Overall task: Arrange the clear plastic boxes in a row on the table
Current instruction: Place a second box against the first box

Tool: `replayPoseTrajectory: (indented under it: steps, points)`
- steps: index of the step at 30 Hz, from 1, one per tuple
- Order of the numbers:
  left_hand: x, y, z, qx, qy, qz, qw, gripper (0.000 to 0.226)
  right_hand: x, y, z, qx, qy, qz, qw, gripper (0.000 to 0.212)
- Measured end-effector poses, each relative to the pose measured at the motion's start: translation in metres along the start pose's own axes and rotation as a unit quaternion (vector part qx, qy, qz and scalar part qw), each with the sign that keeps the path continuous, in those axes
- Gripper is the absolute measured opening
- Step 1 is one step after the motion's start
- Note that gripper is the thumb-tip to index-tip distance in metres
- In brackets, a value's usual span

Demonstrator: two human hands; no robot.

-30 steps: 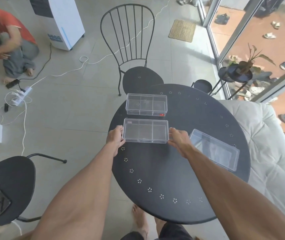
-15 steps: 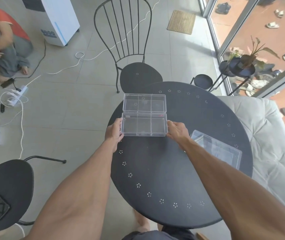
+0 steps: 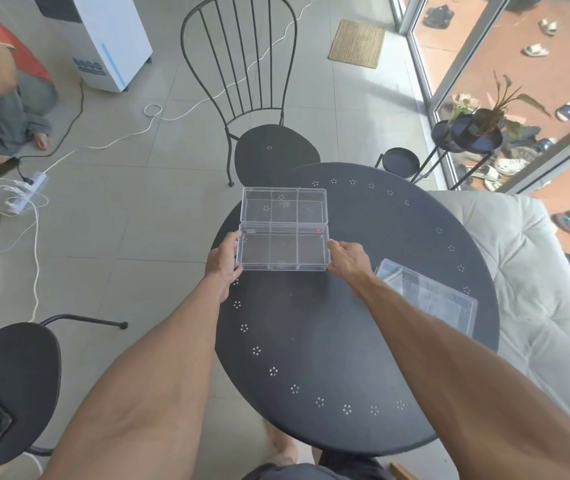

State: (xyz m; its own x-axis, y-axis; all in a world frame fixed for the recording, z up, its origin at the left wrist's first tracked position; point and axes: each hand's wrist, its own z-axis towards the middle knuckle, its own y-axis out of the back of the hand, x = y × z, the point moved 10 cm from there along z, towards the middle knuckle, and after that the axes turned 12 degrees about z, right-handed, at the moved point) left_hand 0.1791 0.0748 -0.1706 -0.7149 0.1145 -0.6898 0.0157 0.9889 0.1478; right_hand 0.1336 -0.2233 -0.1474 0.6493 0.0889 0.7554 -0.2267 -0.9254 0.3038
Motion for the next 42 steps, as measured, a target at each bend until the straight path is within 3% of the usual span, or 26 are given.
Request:
replayPoseTrajectory:
  steps: [18, 32, 38, 42]
  points:
    - [-0.008, 0.0, -0.007, 0.001, -0.026, 0.028, 0.999, 0.069, 0.0, 0.007, 0.002, -0.011, 0.008, 0.002, 1.0, 0.04]
    - [-0.005, -0.001, -0.001, 0.037, -0.015, 0.051, 0.998, 0.074, -0.003, 0.003, 0.004, -0.006, 0.008, -0.007, 1.0, 0.03]
    - [-0.004, -0.001, -0.003, 0.044, -0.016, 0.066, 0.997, 0.073, -0.007, 0.004, 0.005, -0.008, 0.005, 0.002, 1.0, 0.043]
    - [-0.015, 0.009, -0.012, -0.027, -0.048, 0.124, 0.991, 0.061, -0.005, 0.006, 0.003, -0.004, 0.005, 0.009, 1.0, 0.041]
